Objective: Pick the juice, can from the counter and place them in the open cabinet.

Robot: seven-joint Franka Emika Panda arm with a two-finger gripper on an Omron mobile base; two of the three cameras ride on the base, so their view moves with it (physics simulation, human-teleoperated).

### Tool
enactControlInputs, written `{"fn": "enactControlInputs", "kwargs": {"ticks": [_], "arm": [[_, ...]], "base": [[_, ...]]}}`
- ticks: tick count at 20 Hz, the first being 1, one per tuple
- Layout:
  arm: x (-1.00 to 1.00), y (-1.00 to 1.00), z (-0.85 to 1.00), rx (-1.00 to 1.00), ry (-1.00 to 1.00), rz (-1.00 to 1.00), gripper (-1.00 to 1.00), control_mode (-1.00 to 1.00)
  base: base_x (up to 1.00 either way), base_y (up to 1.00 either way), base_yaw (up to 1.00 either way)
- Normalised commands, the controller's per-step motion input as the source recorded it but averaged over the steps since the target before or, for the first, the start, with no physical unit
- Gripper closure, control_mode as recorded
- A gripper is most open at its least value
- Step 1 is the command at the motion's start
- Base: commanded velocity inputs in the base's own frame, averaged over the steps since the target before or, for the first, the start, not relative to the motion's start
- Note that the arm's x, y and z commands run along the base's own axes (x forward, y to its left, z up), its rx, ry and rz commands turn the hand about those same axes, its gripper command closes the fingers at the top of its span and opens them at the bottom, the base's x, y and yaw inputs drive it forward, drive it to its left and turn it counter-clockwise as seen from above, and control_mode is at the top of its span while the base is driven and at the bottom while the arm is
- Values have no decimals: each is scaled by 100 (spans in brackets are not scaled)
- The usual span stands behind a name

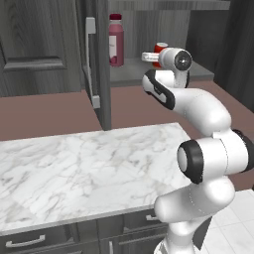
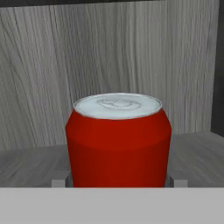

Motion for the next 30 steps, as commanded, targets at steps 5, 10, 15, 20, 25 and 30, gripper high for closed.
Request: {"fn": "enactControlInputs", "kwargs": {"ticks": [5, 10, 15, 20, 25, 30], "arm": [[0, 0, 0, 0, 0, 0, -100, -100], [0, 0, 0, 0, 0, 0, -100, -100], [0, 0, 0, 0, 0, 0, -100, -100], [-30, 0, 7, 1, -7, 0, -100, -100], [-92, 0, 22, 3, -5, 0, -100, -100], [-92, 0, 13, 3, 5, 0, -100, -100]], "base": [[0, 0, 0], [0, 0, 0], [0, 0, 0], [0, 0, 0], [0, 0, 0], [0, 0, 0]]}}
